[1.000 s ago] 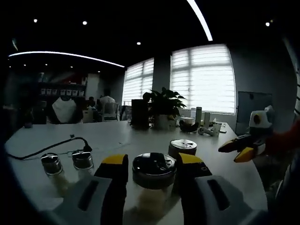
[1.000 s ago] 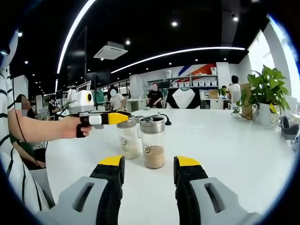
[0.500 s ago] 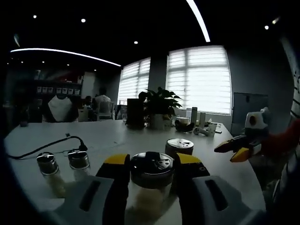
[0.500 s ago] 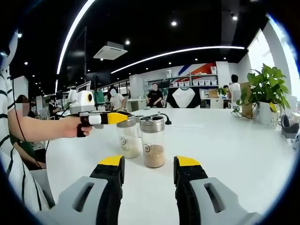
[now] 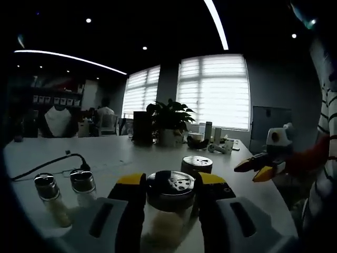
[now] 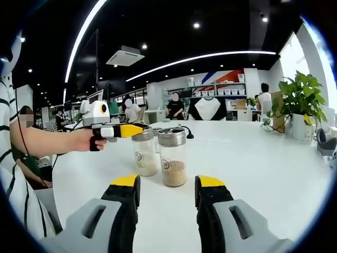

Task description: Rotate the seasoning bottle until the label or dispensing opening points toward the visible target arrow and the bottle remains upright within the marked orientation range

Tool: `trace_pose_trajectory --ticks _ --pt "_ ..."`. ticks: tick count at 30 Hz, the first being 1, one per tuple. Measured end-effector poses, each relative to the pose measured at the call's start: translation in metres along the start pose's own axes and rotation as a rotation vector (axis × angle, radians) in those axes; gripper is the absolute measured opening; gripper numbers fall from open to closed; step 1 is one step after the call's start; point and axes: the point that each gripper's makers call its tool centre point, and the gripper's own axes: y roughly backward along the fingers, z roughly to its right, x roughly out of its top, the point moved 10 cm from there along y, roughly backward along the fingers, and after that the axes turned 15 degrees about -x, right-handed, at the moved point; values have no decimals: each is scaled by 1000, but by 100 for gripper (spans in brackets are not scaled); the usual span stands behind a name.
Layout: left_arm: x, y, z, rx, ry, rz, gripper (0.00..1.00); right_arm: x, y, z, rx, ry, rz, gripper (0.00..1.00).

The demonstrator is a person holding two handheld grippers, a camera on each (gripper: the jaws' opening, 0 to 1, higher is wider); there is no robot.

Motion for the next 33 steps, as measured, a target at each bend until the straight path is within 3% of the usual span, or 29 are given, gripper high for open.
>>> trace_pose_trajectory --ticks 22,26,30,33 --pt "-2 1 -3 -58 5 10 40 4 0 -4 26 10 31 55" --pt "-3 1 -1 -47 -28 -28 40 4 1 -4 24 12 32 56" --pt "4 5 0 -2 -2 17 57 5 2 -4 22 10 36 57" --pt "13 12 2 18 -23 37 57 6 2 -4 21 7 44 58"
